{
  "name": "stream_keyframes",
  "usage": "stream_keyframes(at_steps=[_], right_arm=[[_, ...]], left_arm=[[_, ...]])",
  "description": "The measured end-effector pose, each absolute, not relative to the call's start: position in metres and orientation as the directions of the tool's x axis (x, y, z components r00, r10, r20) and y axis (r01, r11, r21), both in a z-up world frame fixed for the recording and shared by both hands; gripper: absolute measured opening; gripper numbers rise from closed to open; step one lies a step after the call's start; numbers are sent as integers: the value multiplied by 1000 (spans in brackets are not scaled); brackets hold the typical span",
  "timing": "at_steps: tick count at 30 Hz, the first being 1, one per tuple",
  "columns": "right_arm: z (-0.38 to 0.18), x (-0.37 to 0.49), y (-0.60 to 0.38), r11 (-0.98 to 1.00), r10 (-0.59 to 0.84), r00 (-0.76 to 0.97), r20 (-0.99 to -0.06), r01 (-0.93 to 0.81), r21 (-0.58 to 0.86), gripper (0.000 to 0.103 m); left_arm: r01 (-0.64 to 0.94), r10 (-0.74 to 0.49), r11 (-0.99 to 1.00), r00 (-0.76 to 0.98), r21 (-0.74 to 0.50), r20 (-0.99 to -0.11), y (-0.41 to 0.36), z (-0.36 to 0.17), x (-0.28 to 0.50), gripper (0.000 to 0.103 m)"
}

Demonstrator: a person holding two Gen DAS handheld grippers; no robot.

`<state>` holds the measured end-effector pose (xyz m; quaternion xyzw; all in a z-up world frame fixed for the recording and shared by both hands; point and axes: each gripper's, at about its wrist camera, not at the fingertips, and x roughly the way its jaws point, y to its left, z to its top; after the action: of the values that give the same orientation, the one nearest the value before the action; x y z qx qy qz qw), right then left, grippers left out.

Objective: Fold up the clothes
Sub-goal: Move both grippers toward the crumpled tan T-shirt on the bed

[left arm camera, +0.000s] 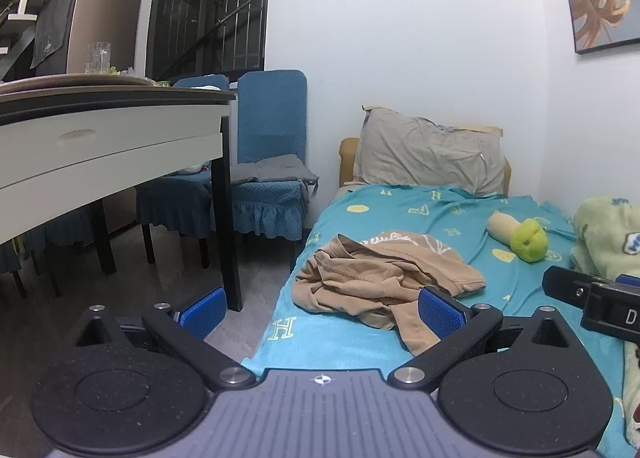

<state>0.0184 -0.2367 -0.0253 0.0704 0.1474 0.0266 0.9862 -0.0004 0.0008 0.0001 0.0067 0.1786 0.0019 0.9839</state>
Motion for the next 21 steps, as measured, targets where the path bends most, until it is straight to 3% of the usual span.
stream_keyframes(at_steps=[21], right_arm=[[-26,8,-239,981,93,964,-250,-45,190,102]], left_arm=[[9,-15,1000,952,-21,-307,4,2,-9,103]])
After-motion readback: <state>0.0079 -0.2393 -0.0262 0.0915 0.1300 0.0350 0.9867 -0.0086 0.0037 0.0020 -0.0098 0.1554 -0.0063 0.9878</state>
